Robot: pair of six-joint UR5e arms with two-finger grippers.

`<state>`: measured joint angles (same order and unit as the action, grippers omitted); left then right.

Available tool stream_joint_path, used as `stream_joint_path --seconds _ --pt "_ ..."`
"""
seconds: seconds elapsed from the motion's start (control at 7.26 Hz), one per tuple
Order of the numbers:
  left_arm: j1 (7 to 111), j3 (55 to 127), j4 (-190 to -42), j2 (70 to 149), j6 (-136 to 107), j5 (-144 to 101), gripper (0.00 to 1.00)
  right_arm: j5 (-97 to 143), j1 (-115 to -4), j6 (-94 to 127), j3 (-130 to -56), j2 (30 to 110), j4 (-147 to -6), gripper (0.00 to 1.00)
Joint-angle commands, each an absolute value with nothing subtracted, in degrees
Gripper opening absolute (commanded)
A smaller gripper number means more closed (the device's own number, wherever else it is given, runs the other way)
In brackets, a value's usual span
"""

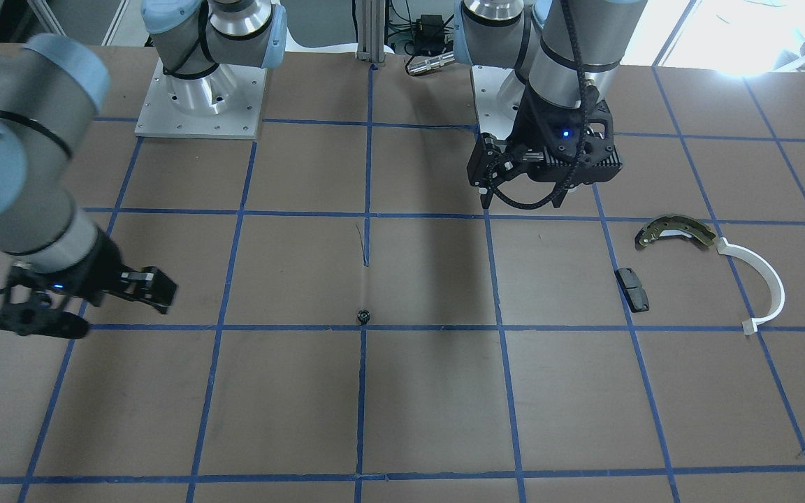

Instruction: Place bearing gear from tray to pile

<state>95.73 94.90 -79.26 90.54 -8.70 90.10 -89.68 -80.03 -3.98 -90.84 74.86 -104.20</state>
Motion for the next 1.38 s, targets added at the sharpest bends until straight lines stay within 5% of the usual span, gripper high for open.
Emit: stream_joint_path --seconds 0.0,0.69,1.24 --pt "100.95 95.01 -78.84 94.46 -15.08 89.83 1.00 -91.84 -64.41 -26.69 -91.05 76.73 -103.18 0.96" --pt "115.29 95.10 -56.90 115.19 -31.52 89.74 1.00 -90.53 -42.22 -61.42 -90.61 60.59 -122.68 0.96" --pt "116.37 95.45 -50.71 121.99 -30.51 89.91 1.00 -90.44 -41.04 -64.85 -90.70 57.31 -122.96 0.77"
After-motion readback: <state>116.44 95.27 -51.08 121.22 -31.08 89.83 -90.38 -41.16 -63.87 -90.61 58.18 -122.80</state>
